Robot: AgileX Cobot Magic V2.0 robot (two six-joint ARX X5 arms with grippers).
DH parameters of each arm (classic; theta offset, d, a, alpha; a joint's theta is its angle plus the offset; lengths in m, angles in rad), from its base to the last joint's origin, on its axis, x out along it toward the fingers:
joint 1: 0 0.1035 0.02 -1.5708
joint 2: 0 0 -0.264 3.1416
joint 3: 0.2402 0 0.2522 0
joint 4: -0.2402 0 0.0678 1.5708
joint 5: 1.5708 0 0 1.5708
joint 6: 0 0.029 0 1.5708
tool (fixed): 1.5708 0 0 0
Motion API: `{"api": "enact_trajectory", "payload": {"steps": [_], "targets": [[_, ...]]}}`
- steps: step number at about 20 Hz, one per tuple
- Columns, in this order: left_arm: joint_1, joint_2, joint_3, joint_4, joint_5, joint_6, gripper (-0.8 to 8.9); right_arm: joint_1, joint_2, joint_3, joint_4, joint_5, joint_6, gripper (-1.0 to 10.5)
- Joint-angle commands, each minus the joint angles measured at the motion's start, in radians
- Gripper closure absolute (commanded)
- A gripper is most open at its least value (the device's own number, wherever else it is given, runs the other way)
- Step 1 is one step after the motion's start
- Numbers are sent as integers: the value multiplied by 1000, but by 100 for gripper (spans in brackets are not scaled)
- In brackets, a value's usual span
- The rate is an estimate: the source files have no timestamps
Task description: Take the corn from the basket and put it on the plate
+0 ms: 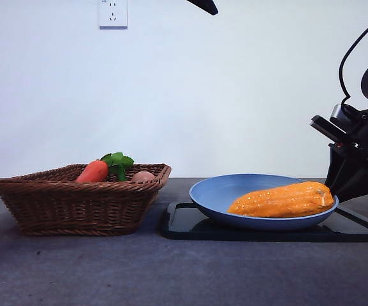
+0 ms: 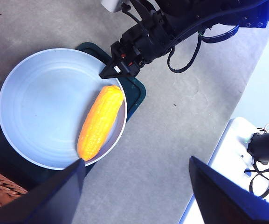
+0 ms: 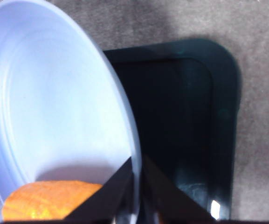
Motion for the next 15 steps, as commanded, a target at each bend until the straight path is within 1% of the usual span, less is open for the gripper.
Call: {"api": "enact_trajectory", "payload": {"steps": [1,2,3,6,9,12,15], "targets": [[-8,20,34,0,-2,11,449,1,22,21,-8,-4,0,802],[-8,20,34,0,-2,11,449,1,22,21,-11,-8,0,764],[-8,20,34,-1,-2,14,449,1,21,21,-14,-8,0,751],[-8,20,34,-5,-2,14,449,-2,8,21,-21,-7,2,741],[-8,20,34,-5,-2,15,449,-22,-51,21,-39,-6,3,741],[-7,20,34,-5,-2,25,449,-45,-163,21,-80,-5,-1,741],[-7,20,34,-9,-2,25,449,-53,-311,21,-184,-8,-40,741]]}}
